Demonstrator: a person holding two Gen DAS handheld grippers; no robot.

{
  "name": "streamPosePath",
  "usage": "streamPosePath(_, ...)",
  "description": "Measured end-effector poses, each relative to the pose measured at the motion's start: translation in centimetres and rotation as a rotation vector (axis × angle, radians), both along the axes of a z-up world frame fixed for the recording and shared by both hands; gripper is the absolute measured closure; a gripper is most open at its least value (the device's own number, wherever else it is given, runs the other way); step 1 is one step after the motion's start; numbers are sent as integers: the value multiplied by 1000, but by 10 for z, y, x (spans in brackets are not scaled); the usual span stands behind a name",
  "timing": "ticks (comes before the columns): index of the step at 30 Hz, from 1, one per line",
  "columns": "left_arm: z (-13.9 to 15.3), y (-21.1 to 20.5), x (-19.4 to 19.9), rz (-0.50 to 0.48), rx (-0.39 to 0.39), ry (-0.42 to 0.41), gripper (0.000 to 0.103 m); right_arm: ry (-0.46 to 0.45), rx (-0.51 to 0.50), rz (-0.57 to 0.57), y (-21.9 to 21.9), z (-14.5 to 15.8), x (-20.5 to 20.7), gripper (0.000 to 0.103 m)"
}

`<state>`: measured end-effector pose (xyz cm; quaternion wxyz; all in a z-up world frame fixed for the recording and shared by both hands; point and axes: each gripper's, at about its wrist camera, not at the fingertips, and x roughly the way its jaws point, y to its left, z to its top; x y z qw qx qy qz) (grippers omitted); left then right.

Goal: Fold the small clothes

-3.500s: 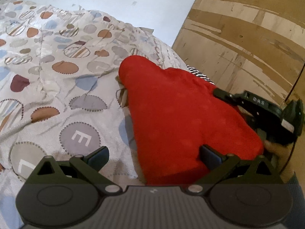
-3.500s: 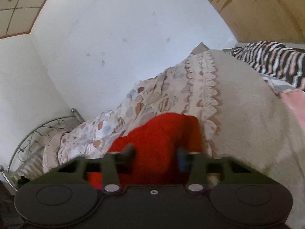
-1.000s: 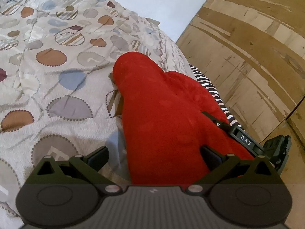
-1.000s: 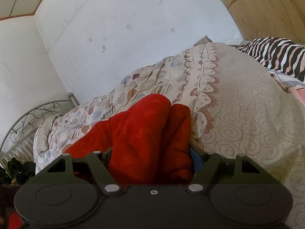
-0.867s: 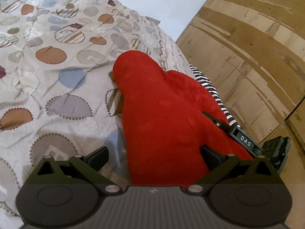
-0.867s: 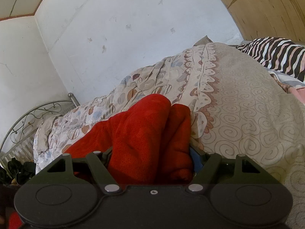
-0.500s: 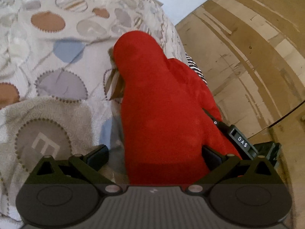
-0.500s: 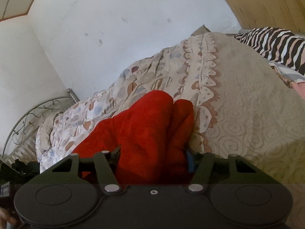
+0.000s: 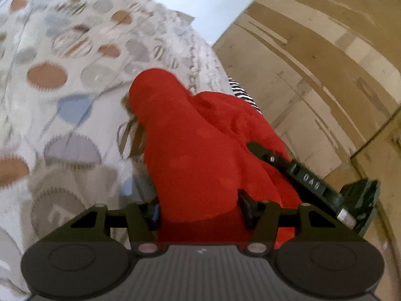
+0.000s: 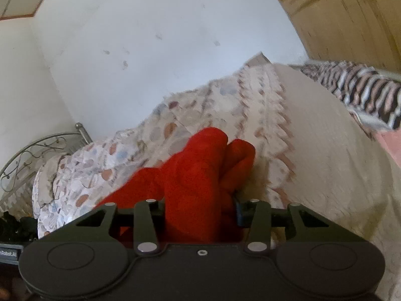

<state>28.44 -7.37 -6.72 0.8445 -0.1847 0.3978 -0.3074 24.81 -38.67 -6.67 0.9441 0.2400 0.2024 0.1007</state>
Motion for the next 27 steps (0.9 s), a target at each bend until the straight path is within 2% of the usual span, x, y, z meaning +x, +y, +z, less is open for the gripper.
streamPosePath(3,14,-2,1,-29,48,-39,45,-51,-15,24,14,16,3,58)
streamPosePath(6,28,8,-2,-17,96,-92,46,-85,-41,46,35,26,10,59)
streamPosePath(13,70,59,8,85,184,-223,46,-171,56,85,86,39,54,59)
streamPosePath(18,84,105,23,167,249,-248,46,-189,106,151,135,46,102,59)
streamPosePath(22,67,131,34,214,309,-221,46,-114,110,203,170,31,138,59)
streamPosePath(25,32,148,43,235,319,-138,45,-16,76,224,187,7,158,59)
streamPosePath(27,12,154,42,256,312,-130,42,46,45,212,187,-10,164,59)
